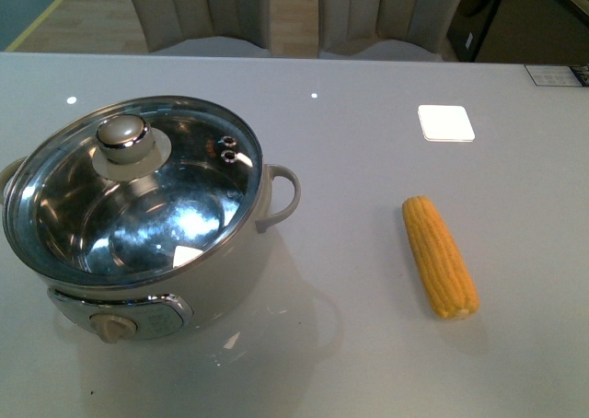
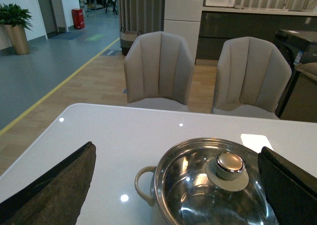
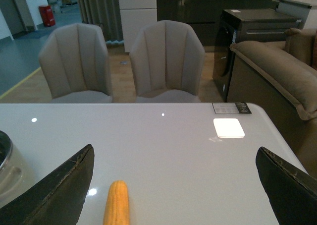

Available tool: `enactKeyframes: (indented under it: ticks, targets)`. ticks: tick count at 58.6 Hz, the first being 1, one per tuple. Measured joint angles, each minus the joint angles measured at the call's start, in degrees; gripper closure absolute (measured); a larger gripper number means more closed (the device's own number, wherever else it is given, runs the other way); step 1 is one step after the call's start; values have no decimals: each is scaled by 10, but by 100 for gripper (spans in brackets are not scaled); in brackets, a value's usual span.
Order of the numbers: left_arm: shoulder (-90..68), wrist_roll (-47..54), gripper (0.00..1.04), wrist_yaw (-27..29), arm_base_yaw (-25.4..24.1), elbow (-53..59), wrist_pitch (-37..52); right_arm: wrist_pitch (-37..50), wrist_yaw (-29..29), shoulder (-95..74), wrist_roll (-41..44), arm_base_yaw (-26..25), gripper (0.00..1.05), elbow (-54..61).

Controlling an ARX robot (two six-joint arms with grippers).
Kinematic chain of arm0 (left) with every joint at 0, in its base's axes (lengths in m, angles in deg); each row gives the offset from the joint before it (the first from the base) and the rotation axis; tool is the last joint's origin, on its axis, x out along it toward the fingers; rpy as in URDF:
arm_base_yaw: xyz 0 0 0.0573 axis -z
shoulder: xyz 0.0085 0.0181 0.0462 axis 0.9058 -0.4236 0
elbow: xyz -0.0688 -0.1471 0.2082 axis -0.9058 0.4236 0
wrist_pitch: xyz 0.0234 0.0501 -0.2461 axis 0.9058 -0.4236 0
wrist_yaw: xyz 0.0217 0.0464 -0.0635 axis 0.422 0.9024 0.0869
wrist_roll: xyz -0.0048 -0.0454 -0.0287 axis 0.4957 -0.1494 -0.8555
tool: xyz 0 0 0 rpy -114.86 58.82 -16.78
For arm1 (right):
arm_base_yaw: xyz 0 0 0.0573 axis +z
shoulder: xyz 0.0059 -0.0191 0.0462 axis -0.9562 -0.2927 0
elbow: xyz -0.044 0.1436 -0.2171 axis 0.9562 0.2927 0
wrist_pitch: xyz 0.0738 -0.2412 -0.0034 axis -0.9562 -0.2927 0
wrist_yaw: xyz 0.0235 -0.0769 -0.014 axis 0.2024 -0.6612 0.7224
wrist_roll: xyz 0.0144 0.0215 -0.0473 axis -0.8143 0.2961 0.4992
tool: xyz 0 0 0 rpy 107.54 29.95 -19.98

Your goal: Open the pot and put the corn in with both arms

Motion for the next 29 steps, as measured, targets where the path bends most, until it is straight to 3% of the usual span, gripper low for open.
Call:
enactKeyframes:
  ticks: [29]
  targets:
    - [0, 0, 7, 0, 0, 0, 0, 0, 0, 0, 0, 0, 9, 0]
